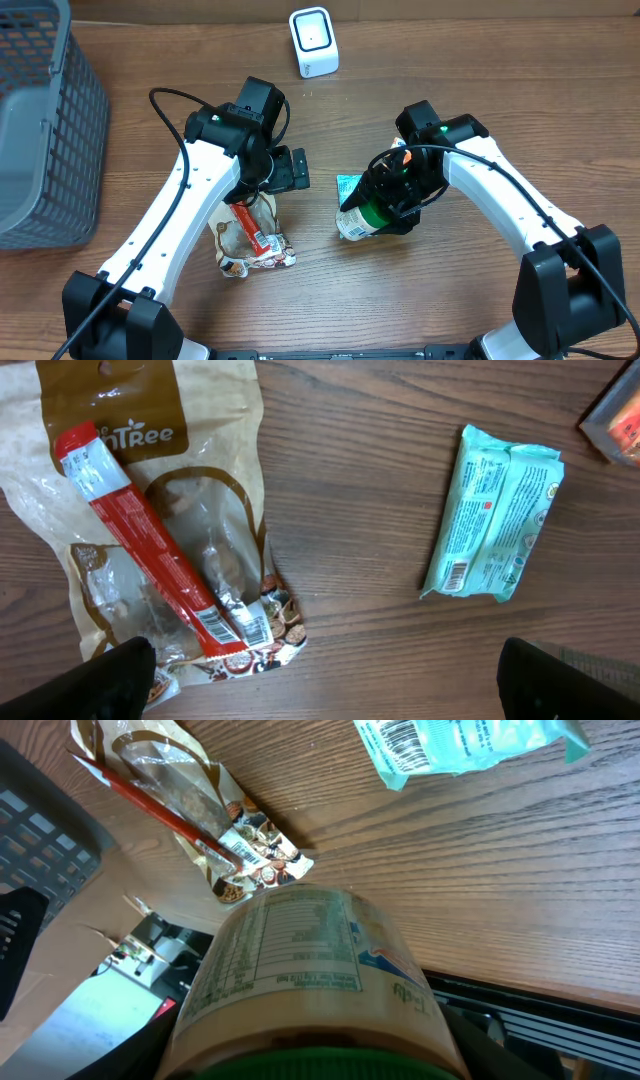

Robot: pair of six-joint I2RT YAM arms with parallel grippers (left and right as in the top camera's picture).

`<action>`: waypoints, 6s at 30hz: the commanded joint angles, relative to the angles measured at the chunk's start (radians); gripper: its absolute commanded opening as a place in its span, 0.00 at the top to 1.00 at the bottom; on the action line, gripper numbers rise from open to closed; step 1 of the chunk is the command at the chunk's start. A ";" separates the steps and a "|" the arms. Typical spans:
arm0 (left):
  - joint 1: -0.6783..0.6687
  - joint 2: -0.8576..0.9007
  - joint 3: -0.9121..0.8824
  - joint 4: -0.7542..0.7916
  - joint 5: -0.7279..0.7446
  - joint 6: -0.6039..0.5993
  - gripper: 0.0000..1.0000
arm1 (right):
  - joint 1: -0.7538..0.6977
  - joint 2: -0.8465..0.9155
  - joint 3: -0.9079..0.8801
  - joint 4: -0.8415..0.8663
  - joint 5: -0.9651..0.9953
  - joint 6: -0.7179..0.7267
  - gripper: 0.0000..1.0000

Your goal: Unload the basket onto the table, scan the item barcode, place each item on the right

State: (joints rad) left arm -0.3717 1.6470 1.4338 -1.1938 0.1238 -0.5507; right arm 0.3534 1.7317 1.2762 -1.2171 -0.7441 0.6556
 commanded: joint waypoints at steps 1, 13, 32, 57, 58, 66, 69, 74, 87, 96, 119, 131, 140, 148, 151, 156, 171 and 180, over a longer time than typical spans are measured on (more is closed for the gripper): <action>0.006 0.000 0.007 0.019 -0.069 0.032 0.00 | -0.002 -0.024 0.022 -0.009 -0.043 0.003 0.96; 0.459 0.000 0.049 0.015 -0.130 0.085 0.00 | -0.002 -0.024 0.022 -0.007 -0.043 0.003 0.96; 0.626 0.000 0.048 0.019 -0.124 0.109 0.00 | -0.002 -0.024 0.022 -0.045 -0.206 0.187 0.96; 0.624 0.000 0.048 0.020 -0.124 0.109 0.00 | -0.002 -0.024 0.022 -0.014 -0.278 0.190 0.96; 0.624 0.000 0.048 0.020 -0.124 0.109 0.00 | -0.002 -0.024 0.022 -0.014 -0.278 0.190 0.96; 0.624 0.000 0.048 0.020 -0.124 0.109 0.00 | -0.003 -0.024 0.022 -0.014 -0.279 0.213 0.96; 0.623 0.000 0.048 0.020 -0.124 0.109 0.00 | -0.007 -0.024 0.022 -0.014 -0.279 0.221 0.96; 0.623 0.000 0.048 0.020 -0.124 0.109 0.00 | -0.025 -0.024 0.022 -0.018 -0.279 0.229 0.96; 0.620 0.000 0.048 0.020 -0.124 0.109 0.00 | -0.035 -0.024 0.022 -0.018 -0.278 0.232 0.96; 0.620 0.000 0.048 0.020 -0.124 0.109 0.00 | -0.035 -0.024 0.022 -0.018 -0.278 0.235 0.96; 0.620 0.000 0.048 0.020 -0.124 0.110 0.00 | -0.035 -0.024 0.022 0.022 -0.093 0.236 0.96; 0.620 0.000 0.048 0.020 -0.124 0.109 0.00 | -0.035 -0.024 0.022 0.095 0.053 0.239 0.77; 0.620 0.000 0.048 0.020 -0.124 0.109 0.00 | -0.035 -0.024 0.022 0.139 0.407 0.235 0.96; 0.620 0.000 0.048 0.020 -0.124 0.109 0.00 | -0.037 -0.024 0.058 0.204 0.365 0.050 0.96; 0.620 0.000 0.048 0.020 -0.124 0.109 0.00 | -0.045 -0.020 0.159 0.147 0.365 0.046 0.96; 0.620 0.000 0.048 0.020 -0.124 0.109 0.00 | -0.048 0.029 0.473 -0.073 0.377 -0.050 0.96; 0.620 0.000 0.048 0.020 -0.124 0.109 0.00 | -0.017 0.256 0.947 0.165 0.766 -0.134 0.96; 0.620 0.000 0.048 0.020 -0.124 0.109 0.00 | 0.027 0.462 0.946 0.569 0.766 -0.475 0.96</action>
State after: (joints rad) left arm 0.2550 1.6470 1.4616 -1.1748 0.0032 -0.4599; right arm 0.3649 2.1494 2.2036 -0.6975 -0.0025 0.3363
